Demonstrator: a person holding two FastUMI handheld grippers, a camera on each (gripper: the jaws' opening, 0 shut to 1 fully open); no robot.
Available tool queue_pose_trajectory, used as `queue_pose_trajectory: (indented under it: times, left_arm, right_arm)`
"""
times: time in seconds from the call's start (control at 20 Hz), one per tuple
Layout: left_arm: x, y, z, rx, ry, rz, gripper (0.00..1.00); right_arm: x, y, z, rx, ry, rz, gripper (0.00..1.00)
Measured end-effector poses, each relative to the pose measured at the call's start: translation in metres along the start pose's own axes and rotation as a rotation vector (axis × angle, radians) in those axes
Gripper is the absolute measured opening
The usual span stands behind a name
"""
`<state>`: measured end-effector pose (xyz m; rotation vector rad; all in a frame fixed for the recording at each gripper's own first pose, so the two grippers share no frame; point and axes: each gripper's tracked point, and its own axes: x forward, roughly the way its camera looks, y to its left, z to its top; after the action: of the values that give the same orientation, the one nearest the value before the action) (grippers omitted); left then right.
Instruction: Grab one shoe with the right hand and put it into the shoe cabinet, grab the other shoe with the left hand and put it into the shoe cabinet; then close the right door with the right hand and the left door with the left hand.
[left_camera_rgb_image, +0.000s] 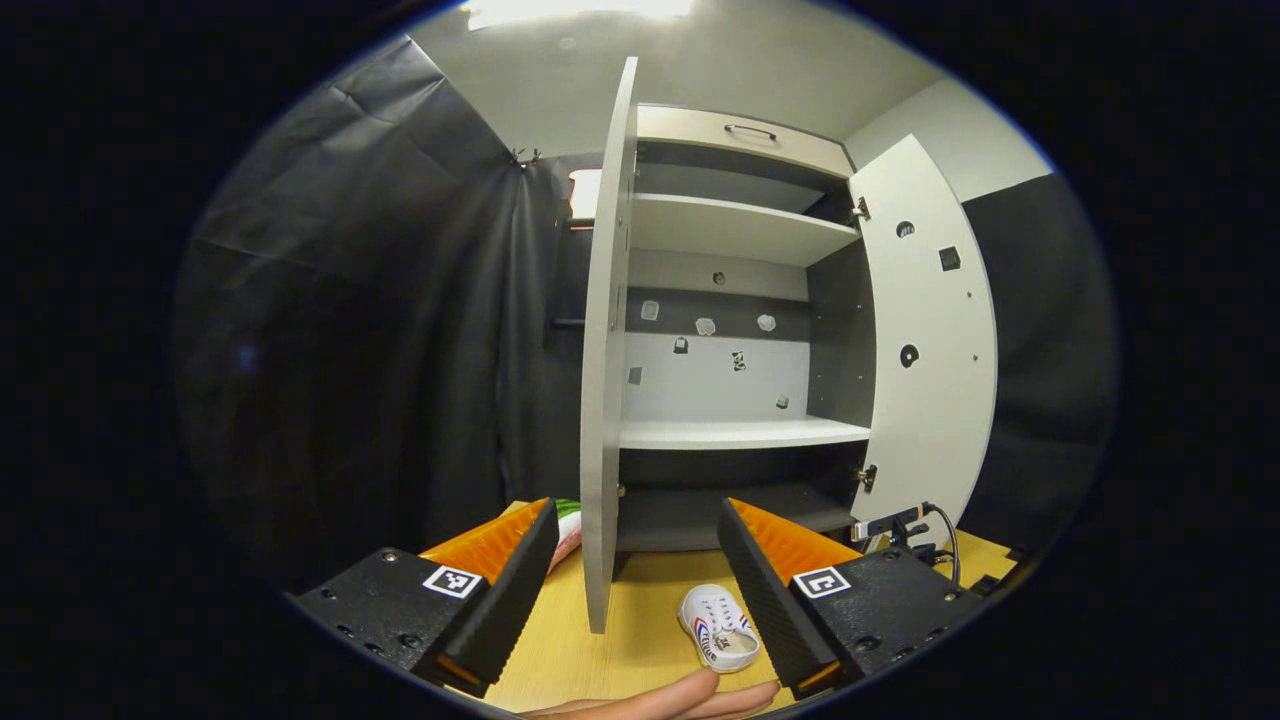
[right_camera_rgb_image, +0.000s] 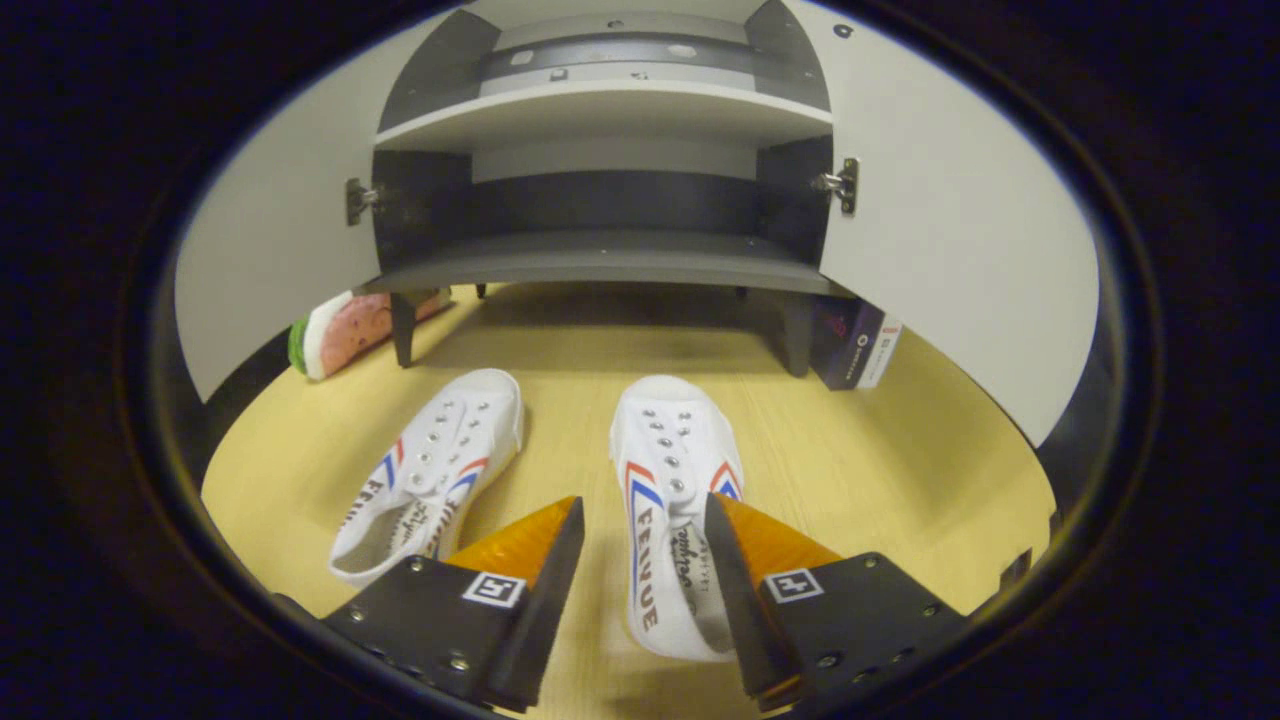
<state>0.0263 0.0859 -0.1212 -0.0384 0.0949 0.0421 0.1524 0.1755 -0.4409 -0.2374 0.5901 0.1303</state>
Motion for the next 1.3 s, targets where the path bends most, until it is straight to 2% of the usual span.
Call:
queue_pose_trajectory:
  times: [0.1, 0.15, 0.25, 0.3, 0.4, 0.5, 0.55, 0.6, 0.65, 0.7, 0.75, 0.85, 0.95, 1.0, 1.1, 1.3]
  left_arm:
    - [0.002, -0.003, -0.006, -0.020, 0.021, -0.017, 0.97]
    - [0.003, -0.004, -0.009, -0.031, 0.031, -0.024, 0.97]
    - [0.009, -0.006, -0.017, -0.033, 0.052, -0.034, 0.95]
    - [0.010, -0.006, -0.021, -0.032, 0.062, -0.033, 0.97]
    - [0.010, -0.008, -0.023, -0.034, 0.070, -0.037, 0.98]
    - [0.007, -0.010, -0.027, -0.026, 0.076, -0.050, 0.98]
    - [0.007, -0.010, -0.026, -0.016, 0.066, -0.056, 0.98]
    - [0.008, -0.010, -0.024, -0.003, 0.054, -0.053, 0.98]
    - [0.009, -0.009, -0.024, 0.011, 0.049, -0.047, 0.97]
    - [0.010, -0.010, -0.026, 0.020, 0.048, -0.044, 1.00]
    - [0.010, -0.013, -0.028, 0.024, 0.052, -0.052, 0.98]
    - [0.009, -0.021, -0.032, 0.031, 0.064, -0.080, 0.97]
    - [0.012, -0.019, -0.034, 0.051, 0.060, -0.075, 0.98]
    - [0.012, -0.019, -0.035, 0.052, 0.059, -0.072, 0.98]
    - [0.012, -0.025, -0.035, 0.041, 0.060, -0.088, 0.97]
    - [0.013, -0.027, -0.037, 0.051, 0.056, -0.103, 0.98]
  right_arm:
    - [0.005, 0.010, -0.003, 0.060, 0.024, 0.054, 0.60]
    - [0.006, 0.006, 0.001, 0.085, 0.013, 0.040, 0.52]
    - [0.017, 0.002, -0.007, 0.091, 0.045, -0.002, 0.49]
    - [0.018, 0.001, -0.007, 0.090, 0.057, -0.015, 0.46]
    - [0.019, 0.002, -0.009, 0.106, 0.052, -0.057, 0.46]
    - [0.006, 0.016, -0.009, 0.108, 0.043, -0.031, 0.46]
    - [0.004, 0.021, -0.011, 0.070, 0.040, -0.032, 0.46]
    - [0.008, 0.012, -0.013, 0.032, 0.025, -0.076, 0.53]
    - [0.017, -0.003, -0.011, 0.017, 0.004, -0.148, 0.48]
    - [0.021, -0.005, -0.005, 0.059, -0.016, -0.143, 0.48]
    - [0.024, -0.012, 0.001, 0.107, -0.051, -0.155, 0.52]
    - [0.030, -0.006, 0.007, 0.228, -0.074, -0.079, 0.22]
    - [0.044, -0.006, 0.011, 0.270, -0.074, 0.010, 0.22]
    - [0.042, -0.004, 0.016, 0.292, -0.094, 0.021, 0.02]
    - [0.038, -0.001, 0.018, 0.310, -0.126, 0.079, 0.01]
    - [0.000, -0.012, 0.048, 0.300, -0.285, 0.111, 0.01]
